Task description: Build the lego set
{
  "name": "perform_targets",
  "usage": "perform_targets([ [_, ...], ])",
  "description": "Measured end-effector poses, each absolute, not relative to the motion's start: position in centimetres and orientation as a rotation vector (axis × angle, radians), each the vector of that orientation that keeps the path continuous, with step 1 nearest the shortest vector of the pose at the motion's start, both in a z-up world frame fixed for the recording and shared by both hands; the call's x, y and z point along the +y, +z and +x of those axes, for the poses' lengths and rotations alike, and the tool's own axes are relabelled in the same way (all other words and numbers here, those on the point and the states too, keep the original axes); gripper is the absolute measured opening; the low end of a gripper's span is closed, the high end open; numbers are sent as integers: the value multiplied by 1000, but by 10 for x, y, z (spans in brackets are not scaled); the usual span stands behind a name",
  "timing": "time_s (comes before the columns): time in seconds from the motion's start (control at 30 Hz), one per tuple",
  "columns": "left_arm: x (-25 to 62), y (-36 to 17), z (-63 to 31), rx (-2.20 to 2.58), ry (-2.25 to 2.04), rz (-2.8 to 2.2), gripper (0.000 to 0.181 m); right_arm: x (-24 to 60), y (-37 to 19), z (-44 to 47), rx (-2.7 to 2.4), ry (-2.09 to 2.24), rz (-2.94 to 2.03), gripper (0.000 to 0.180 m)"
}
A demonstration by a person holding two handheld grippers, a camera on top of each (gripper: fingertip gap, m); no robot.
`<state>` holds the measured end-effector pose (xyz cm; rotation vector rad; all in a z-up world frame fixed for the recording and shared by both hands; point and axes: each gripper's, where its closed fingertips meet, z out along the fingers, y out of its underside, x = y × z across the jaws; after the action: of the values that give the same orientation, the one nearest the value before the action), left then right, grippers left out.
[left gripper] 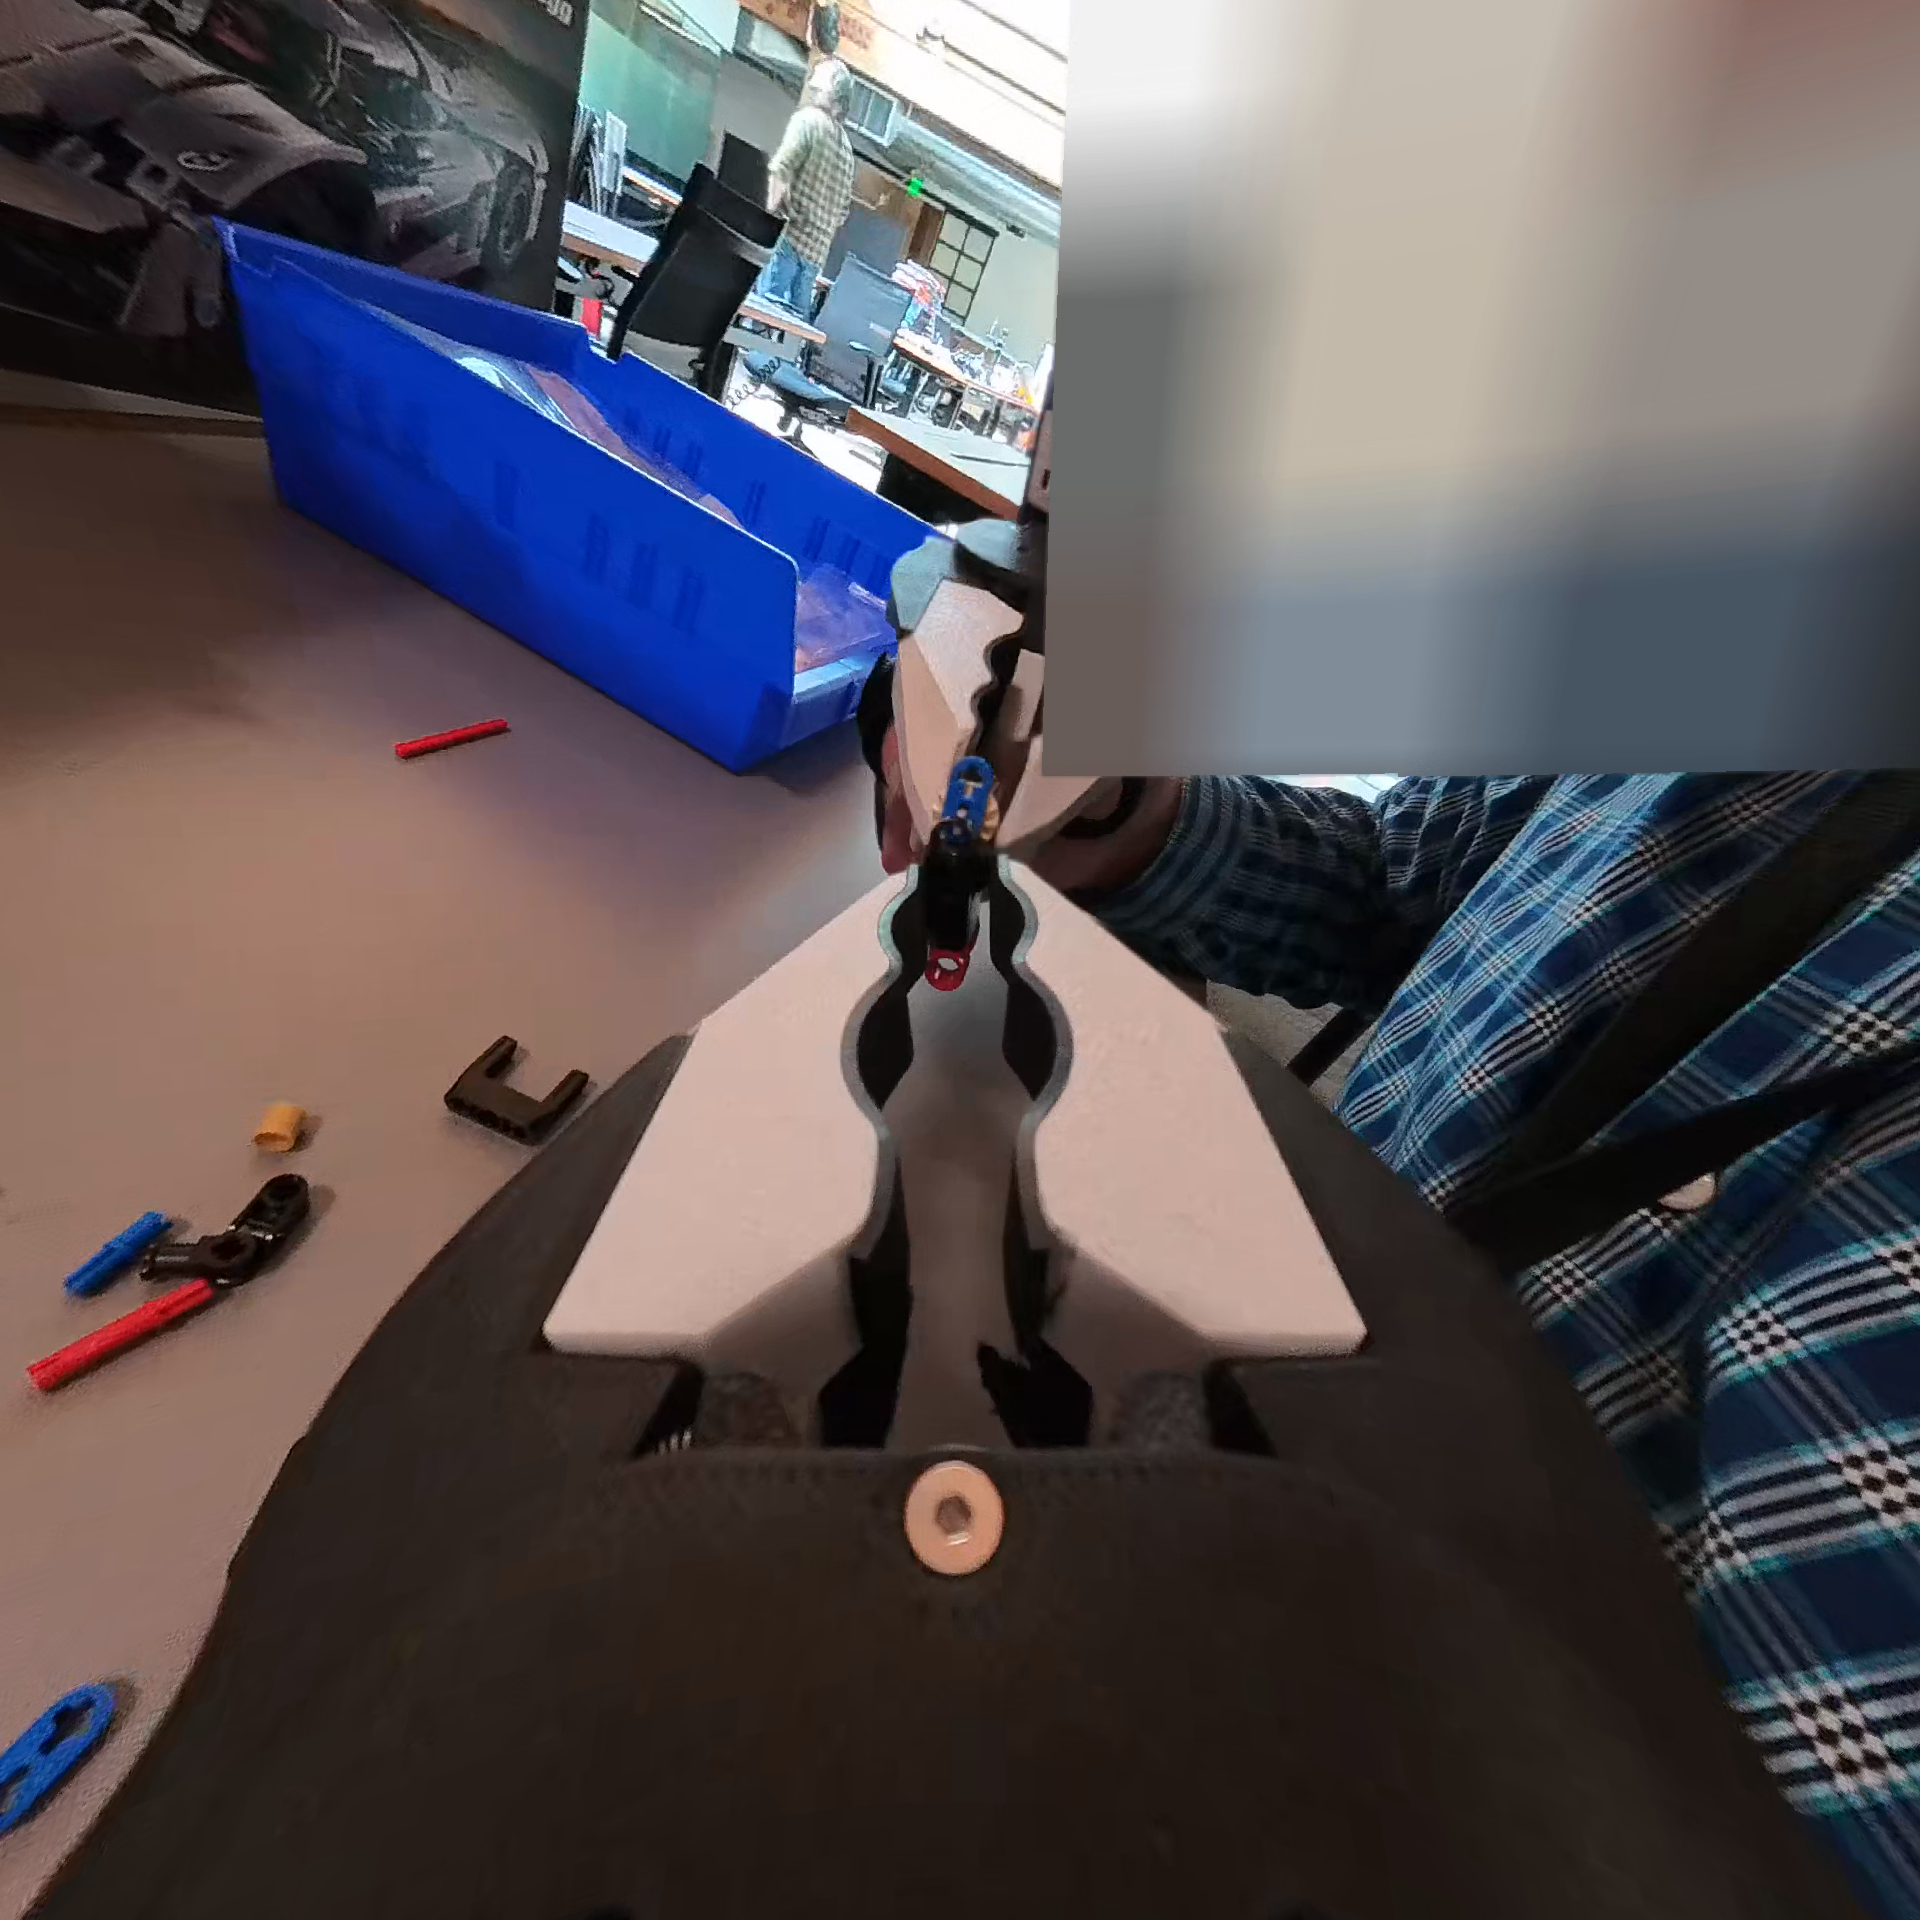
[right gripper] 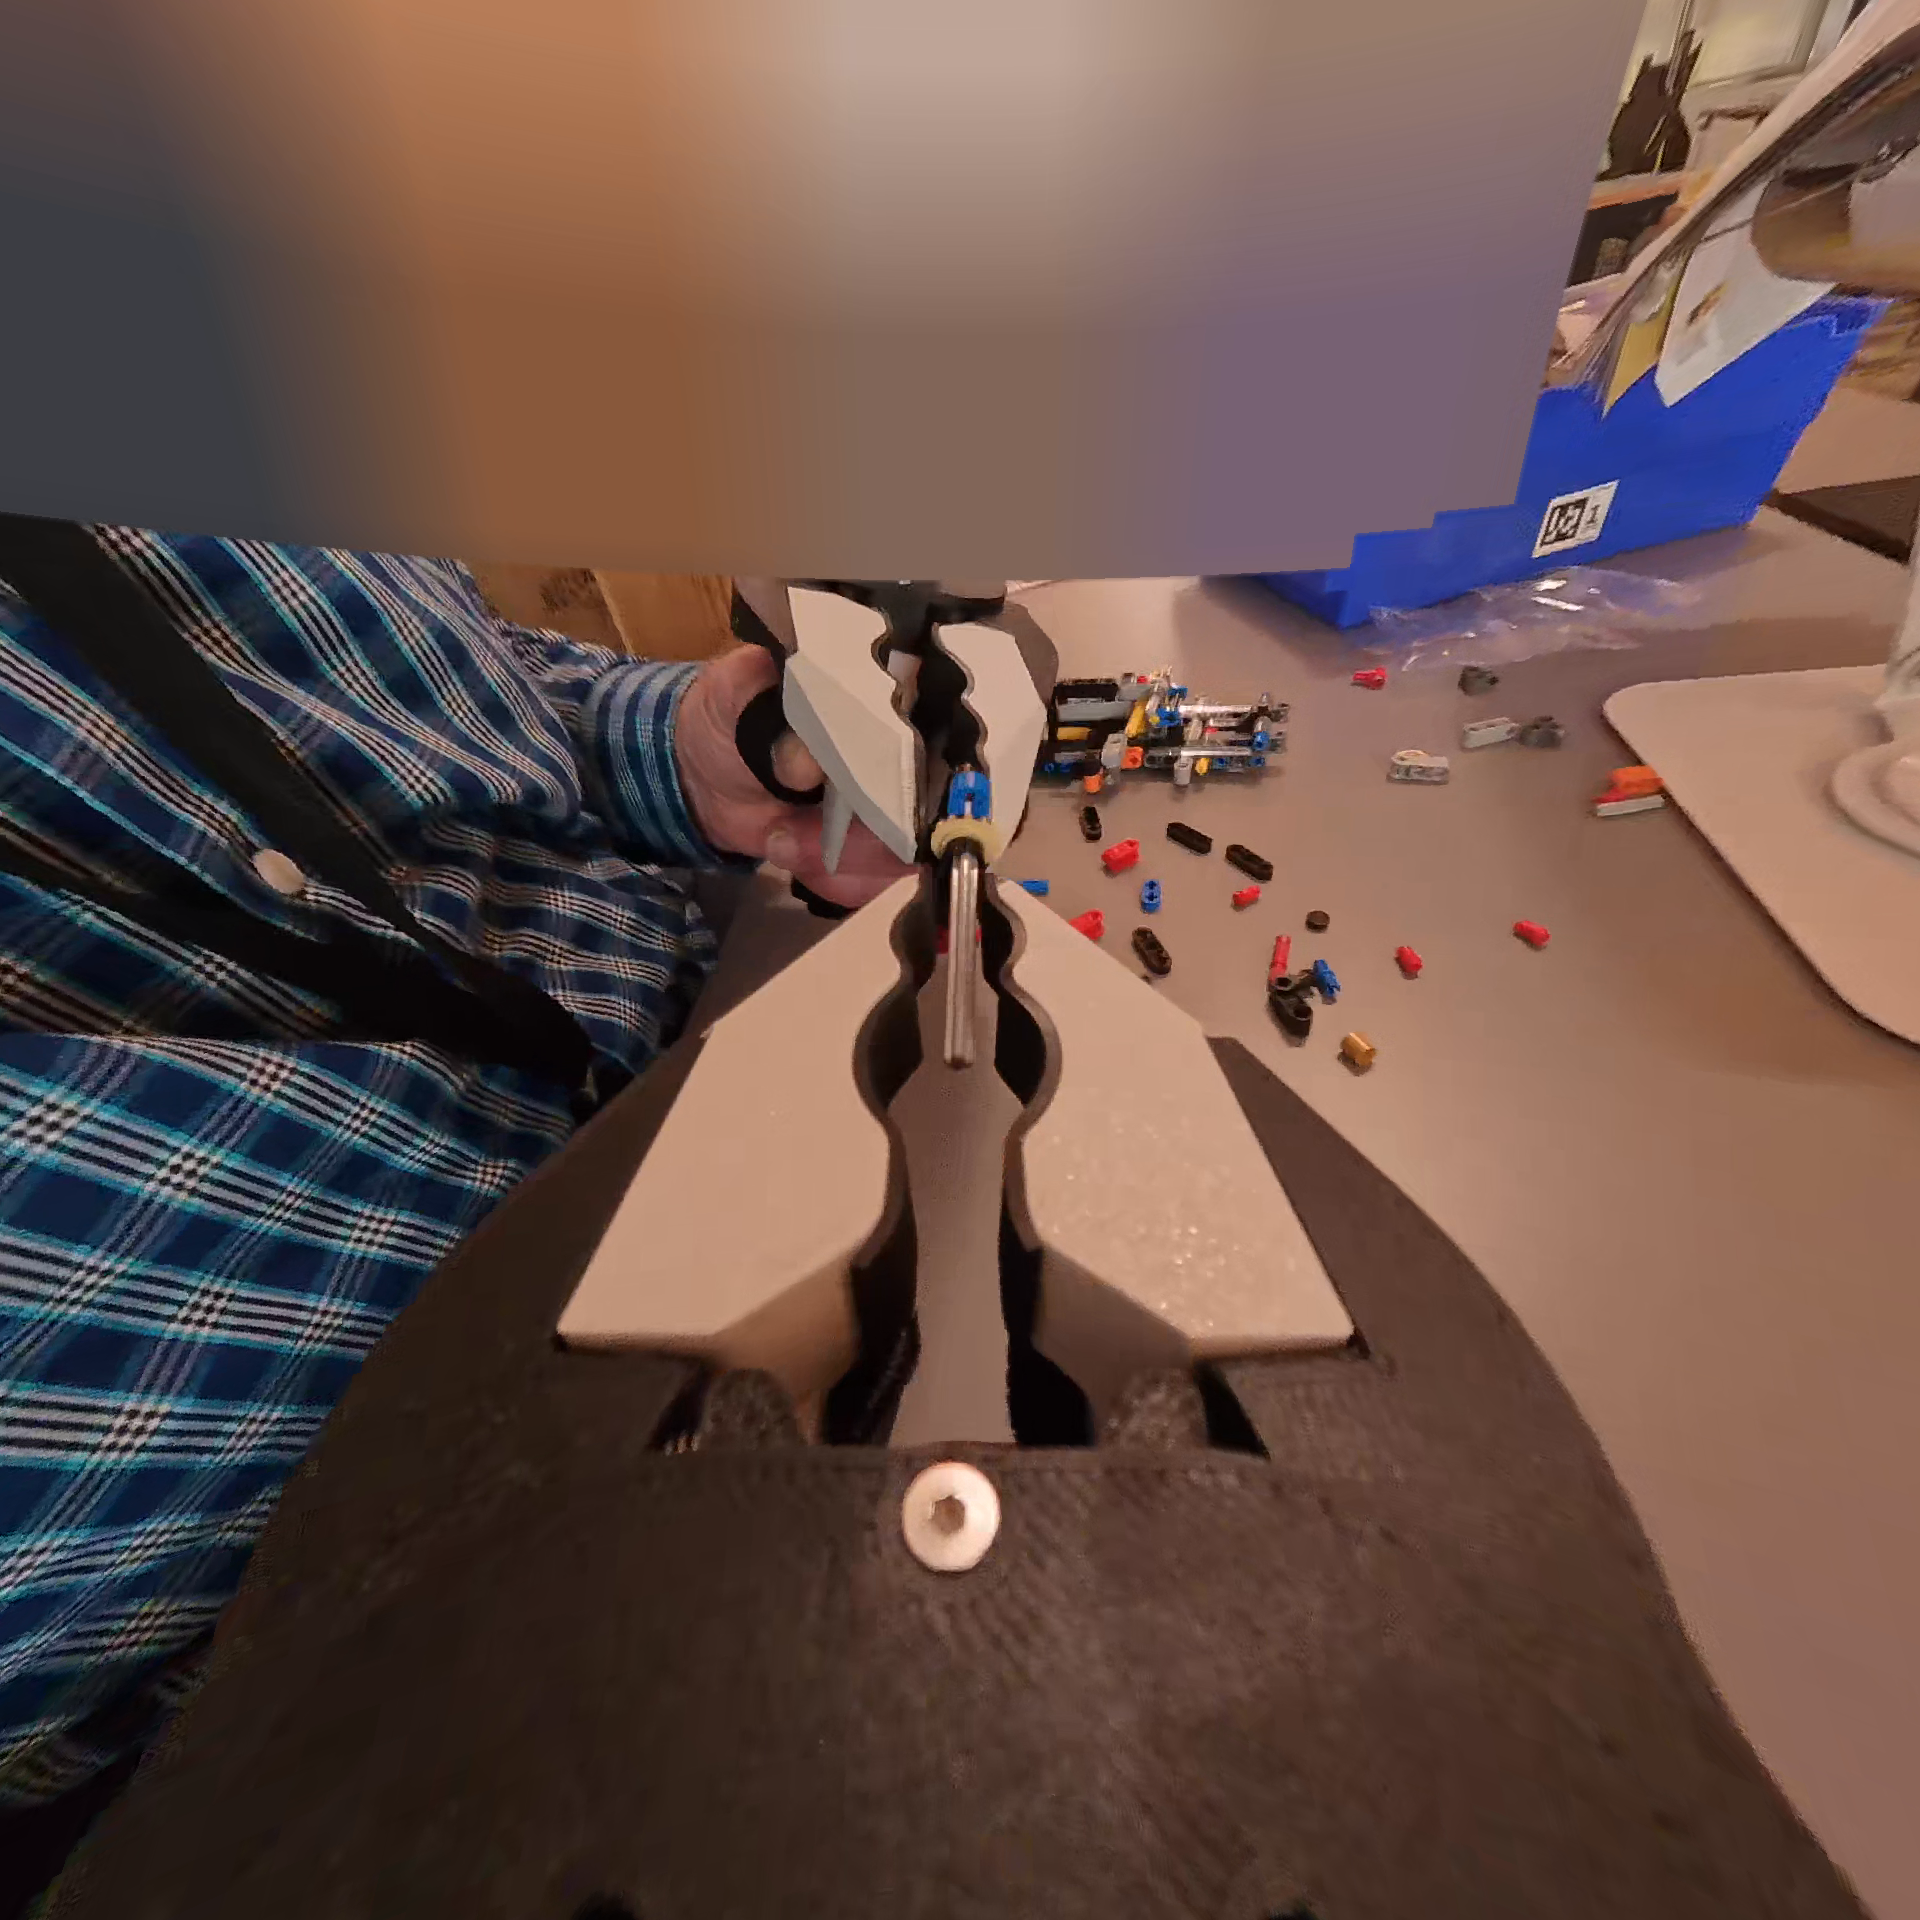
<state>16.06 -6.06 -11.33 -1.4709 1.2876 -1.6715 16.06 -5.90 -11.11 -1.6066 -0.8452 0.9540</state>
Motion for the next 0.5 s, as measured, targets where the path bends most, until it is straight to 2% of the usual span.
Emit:
perform_targets([
  [0.27,-59,-114,162,1279,-1641,-1460,10,-58,-110,166,-811,978,-1613,1],
  [0.37,-58,-112,164,1299,-1571,-1438,16,-57,-111,168,-811,979,-1623,1],
  [0.5,-62,-109,164,1318,-1600,-1419,10,-61,-112,163,-837,997,-1611,1],
])
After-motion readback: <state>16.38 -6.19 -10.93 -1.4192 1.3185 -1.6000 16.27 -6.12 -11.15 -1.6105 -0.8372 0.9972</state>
